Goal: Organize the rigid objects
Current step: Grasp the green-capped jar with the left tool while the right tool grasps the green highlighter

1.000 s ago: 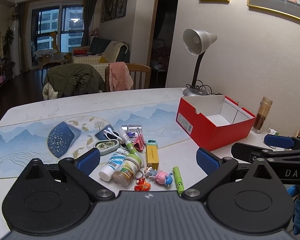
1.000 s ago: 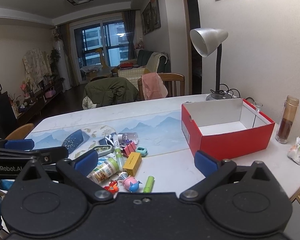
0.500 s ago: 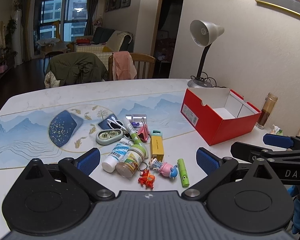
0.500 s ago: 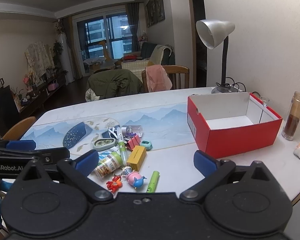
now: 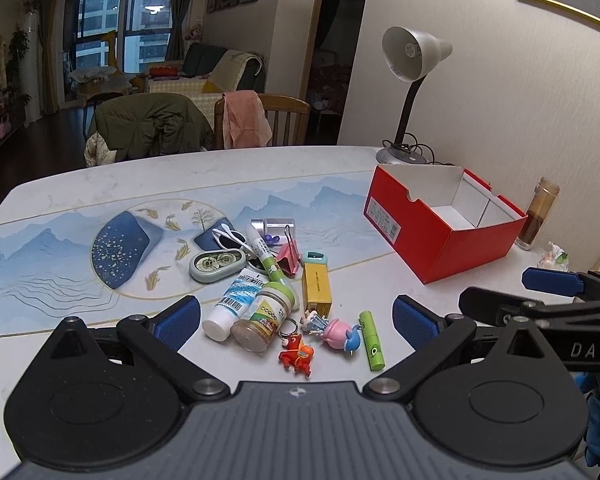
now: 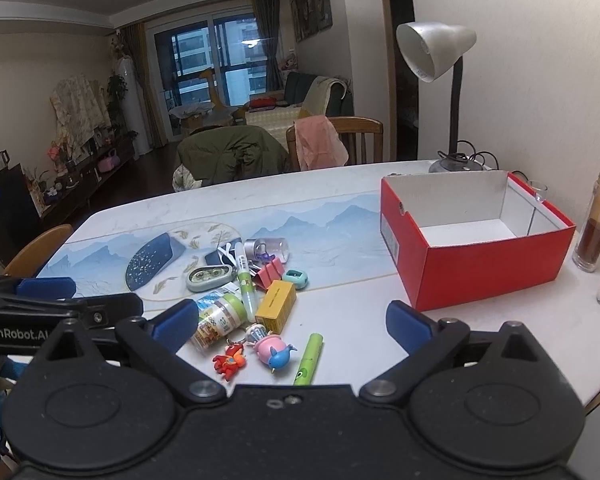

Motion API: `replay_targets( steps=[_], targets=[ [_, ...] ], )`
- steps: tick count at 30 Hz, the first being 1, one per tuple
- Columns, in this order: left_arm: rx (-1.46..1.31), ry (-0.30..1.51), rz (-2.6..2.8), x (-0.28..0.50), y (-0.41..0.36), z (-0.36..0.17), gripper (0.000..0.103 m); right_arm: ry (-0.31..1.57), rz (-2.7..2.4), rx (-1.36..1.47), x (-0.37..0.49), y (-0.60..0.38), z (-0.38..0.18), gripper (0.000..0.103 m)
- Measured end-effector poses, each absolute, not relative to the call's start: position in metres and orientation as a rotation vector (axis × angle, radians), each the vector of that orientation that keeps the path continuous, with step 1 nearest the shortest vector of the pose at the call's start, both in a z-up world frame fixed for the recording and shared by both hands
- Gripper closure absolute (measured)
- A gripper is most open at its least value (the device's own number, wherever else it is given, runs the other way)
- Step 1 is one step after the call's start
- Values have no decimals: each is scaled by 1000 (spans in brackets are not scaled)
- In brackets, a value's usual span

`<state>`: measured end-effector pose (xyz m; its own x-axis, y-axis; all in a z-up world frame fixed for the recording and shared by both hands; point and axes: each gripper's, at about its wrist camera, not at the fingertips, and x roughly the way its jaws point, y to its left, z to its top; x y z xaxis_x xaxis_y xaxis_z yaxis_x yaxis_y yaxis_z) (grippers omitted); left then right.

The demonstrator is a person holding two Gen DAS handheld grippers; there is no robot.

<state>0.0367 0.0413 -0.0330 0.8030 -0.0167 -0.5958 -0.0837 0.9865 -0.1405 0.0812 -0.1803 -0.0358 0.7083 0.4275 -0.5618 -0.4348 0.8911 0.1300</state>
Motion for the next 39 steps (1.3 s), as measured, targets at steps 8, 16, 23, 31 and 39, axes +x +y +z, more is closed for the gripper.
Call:
replay_targets(
  steps=[8,16,23,31,39],
  targets=[
    [-190,675,38,66,60,-57,0,664,492,-52,101,-171,-51,3],
    [-159,719,31,105,71,-94,0,750,487,-86,134,-168,-84,10],
    [-86,769,5,131,63,-120,0,858,498,-150,152,-157,-125,17],
    [9,785,-13,149,53,-138,4,922,517,-215,167,-149,-153,27],
    [86,817,-28,162,44,-151,24,950,556,-239,177,-138,-164,37]
  ],
)
